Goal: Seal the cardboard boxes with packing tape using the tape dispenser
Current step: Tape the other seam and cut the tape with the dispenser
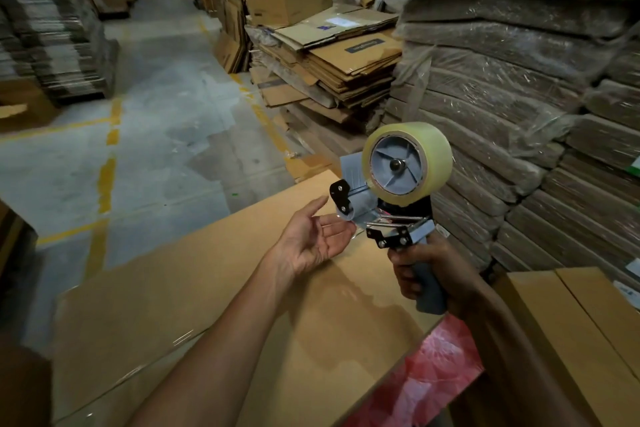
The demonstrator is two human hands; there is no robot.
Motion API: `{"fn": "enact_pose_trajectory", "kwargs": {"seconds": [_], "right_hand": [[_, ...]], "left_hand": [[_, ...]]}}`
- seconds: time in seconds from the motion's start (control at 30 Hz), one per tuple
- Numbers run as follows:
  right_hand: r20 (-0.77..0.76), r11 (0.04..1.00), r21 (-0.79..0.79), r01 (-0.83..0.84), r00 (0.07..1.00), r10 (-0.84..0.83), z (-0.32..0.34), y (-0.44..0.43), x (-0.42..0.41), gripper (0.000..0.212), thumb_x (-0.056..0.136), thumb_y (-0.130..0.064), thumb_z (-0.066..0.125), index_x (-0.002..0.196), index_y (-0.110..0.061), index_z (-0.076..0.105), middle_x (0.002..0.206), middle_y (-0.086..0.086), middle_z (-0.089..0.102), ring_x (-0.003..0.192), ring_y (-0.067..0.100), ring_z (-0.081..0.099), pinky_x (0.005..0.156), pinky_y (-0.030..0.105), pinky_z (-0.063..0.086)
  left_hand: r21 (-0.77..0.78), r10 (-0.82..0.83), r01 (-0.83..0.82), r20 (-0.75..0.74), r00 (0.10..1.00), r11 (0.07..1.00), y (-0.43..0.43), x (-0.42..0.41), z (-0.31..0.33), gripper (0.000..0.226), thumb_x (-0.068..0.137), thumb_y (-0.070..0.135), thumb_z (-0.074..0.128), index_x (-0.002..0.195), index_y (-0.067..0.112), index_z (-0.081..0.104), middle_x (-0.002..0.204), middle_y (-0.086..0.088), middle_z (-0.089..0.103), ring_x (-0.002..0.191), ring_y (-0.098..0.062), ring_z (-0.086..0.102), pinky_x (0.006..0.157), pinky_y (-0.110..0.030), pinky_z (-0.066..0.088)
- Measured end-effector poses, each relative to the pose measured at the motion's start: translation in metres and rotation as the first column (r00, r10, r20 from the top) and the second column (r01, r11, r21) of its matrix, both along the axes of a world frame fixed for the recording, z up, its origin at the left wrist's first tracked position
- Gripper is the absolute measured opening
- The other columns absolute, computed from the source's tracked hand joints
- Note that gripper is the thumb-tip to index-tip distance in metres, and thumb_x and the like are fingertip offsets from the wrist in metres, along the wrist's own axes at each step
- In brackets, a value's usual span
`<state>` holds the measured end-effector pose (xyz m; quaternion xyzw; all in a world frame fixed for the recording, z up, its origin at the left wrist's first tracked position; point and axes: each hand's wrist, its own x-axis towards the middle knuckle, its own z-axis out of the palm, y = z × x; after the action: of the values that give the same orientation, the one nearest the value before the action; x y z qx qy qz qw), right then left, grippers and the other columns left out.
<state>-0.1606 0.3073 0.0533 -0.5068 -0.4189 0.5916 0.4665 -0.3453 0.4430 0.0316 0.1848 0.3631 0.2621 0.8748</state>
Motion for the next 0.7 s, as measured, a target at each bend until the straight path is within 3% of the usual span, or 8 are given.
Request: {"fn": "enact_pose_trajectory", "kwargs": {"seconds": [0.1,0.2,0.27,0.4,0.47,0.57,0.63,0.7], "right_hand": [[0.011,1.0,-0.005,0.025,1.0,-0.025,-0.006,-0.001,0.007,0.023,0.073,-0.011,0.066,0.09,-0.008,0.051,0.063,0.008,0.044,0.048,0.018,0.039,0.048,0.029,0.034],[0.046,0.999,0.003,0.05,0.998,-0.05,-0.009,-0.001,0.015,0.025,0.075,-0.015,0.067,0.093,-0.005,0.053,0.062,0.008,0.048,0.048,0.019,0.042,0.048,0.03,0.036],[0.083,0.997,0.019,0.073,0.994,-0.074,-0.011,0.001,0.017,0.029,0.075,-0.019,0.068,0.095,-0.003,0.056,0.064,0.008,0.051,0.051,0.019,0.045,0.048,0.031,0.038],[0.124,0.993,0.038,0.11,0.986,-0.114,-0.016,0.01,0.021,0.034,0.075,-0.021,0.07,0.098,0.001,0.058,0.065,0.006,0.053,0.055,0.018,0.049,0.049,0.031,0.04],[0.132,0.993,0.039,0.116,0.984,-0.12,-0.019,0.012,0.028,0.036,0.073,-0.023,0.071,0.097,0.001,0.058,0.063,0.004,0.054,0.054,0.018,0.049,0.049,0.031,0.04],[0.066,0.994,0.029,0.103,0.992,-0.105,-0.022,0.013,0.039,0.027,0.07,-0.028,0.072,0.087,-0.008,0.066,0.064,0.008,0.054,0.053,0.02,0.048,0.05,0.032,0.04],[0.044,0.994,0.028,0.101,0.994,-0.102,-0.025,0.021,0.042,0.025,0.066,-0.035,0.072,0.083,-0.018,0.074,0.067,0.013,0.056,0.053,0.023,0.048,0.051,0.032,0.04],[0.08,0.99,0.037,0.137,0.987,-0.139,-0.031,0.033,0.041,0.039,0.061,-0.034,0.071,0.09,-0.007,0.073,0.071,0.019,0.057,0.056,0.028,0.047,0.052,0.034,0.04]], "left_hand": [[0.068,-0.023,0.032,-0.136,0.99,0.997,0.005,0.009,0.0,0.011,0.096,0.003,0.061,0.09,-0.002,0.068,0.07,-0.015,0.069,0.058,-0.02,0.07,0.053,-0.027,0.061],[0.216,-0.057,0.122,-0.283,0.957,0.969,0.019,0.018,-0.001,0.028,0.092,-0.004,0.061,0.069,0.003,0.075,0.064,-0.01,0.068,0.058,-0.013,0.064,0.056,-0.024,0.058],[0.322,-0.079,0.196,-0.342,0.936,0.926,0.031,0.024,0.007,0.032,0.09,-0.008,0.058,0.063,0.003,0.072,0.056,-0.008,0.064,0.05,-0.01,0.055,0.046,-0.021,0.049],[0.385,-0.111,0.309,-0.459,0.882,0.87,0.061,0.038,0.017,0.053,0.087,-0.015,0.049,0.041,0.007,0.065,0.051,-0.007,0.06,0.055,-0.014,0.04,0.044,-0.019,0.035],[0.388,-0.063,0.282,-0.491,0.869,0.878,0.089,0.037,0.015,0.041,0.084,-0.008,0.061,0.047,0.007,0.071,0.054,-0.006,0.061,0.054,-0.015,0.045,0.049,-0.023,0.039],[0.418,0.021,0.259,-0.559,0.829,0.871,0.132,0.028,0.018,0.009,0.082,0.005,0.074,0.076,0.001,0.079,0.069,-0.008,0.067,0.055,-0.013,0.057,0.056,-0.023,0.052],[0.472,0.077,0.292,-0.618,0.782,0.832,0.152,0.034,0.019,0.01,0.087,0.005,0.072,0.089,-0.004,0.075,0.072,-0.01,0.069,0.058,-0.014,0.061,0.061,-0.025,0.053],[0.525,0.138,0.325,-0.663,0.736,0.787,0.163,0.047,0.017,0.011,0.091,0.005,0.069,0.085,-0.004,0.074,0.079,-0.017,0.071,0.062,-0.018,0.06,0.065,-0.03,0.052]]}}
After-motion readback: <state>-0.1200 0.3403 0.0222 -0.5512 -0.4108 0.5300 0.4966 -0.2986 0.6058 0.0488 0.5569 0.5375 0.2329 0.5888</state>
